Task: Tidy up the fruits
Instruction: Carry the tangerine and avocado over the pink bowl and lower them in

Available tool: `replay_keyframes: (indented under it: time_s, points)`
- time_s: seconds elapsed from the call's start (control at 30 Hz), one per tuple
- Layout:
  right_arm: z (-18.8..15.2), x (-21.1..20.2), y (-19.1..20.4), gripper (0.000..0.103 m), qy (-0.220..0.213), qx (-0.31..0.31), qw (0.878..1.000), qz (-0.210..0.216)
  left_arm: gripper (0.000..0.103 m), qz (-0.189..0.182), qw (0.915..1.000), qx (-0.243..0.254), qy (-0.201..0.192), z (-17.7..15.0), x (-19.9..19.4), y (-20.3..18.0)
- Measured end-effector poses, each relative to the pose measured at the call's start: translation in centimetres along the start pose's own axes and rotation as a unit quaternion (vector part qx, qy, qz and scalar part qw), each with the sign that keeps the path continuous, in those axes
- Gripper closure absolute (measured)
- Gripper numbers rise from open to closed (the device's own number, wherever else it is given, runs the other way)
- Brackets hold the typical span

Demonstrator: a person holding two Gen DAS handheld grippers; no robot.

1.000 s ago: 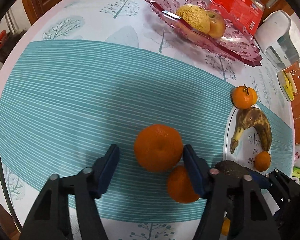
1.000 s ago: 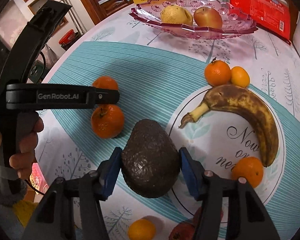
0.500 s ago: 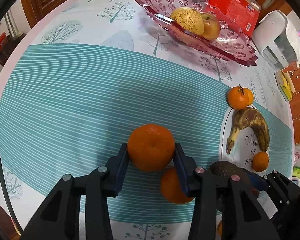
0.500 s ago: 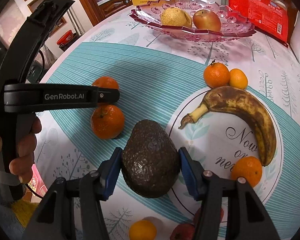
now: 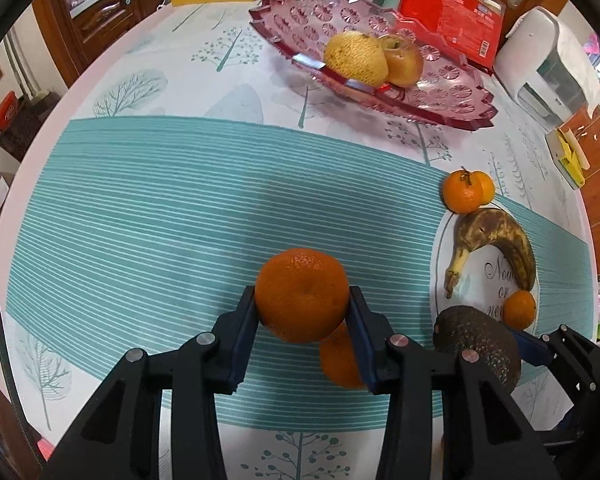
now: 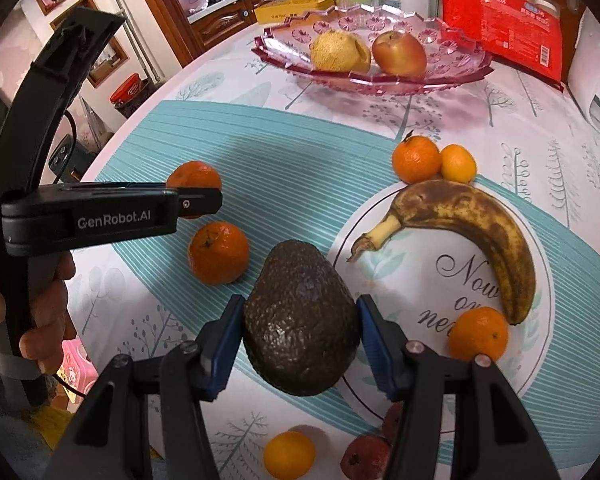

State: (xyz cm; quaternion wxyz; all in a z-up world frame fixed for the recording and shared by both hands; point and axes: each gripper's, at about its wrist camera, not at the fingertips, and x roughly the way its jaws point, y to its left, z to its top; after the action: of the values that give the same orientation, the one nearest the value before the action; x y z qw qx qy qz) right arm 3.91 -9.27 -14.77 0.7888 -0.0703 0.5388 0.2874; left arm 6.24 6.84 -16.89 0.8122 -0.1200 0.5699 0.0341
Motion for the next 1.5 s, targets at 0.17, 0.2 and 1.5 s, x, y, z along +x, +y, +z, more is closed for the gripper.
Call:
replay_keyframes:
  time_s: [0.17,0.2,1.5]
  points:
    - [0.2,-1.4,-0.1,0.047,-0.019,0.006,1.0,-0.003,0.061,0.004,0.9998,0.016,-0.015,0.1,-1.9,-0.8]
    - [0.3,-1.7,-0.1,0.047,-0.023,0.007,1.0,-0.003,0.061,0.004,0.9996,0.019,-0.018,0.2,-2.3,-1.0]
    - [20.4,-15.1,-5.1,0.047,-0.221,0.058,0.969,-0.095,0.061,0.051,0.9771,0.121,-0.168,18.9,-15.6,-4.3]
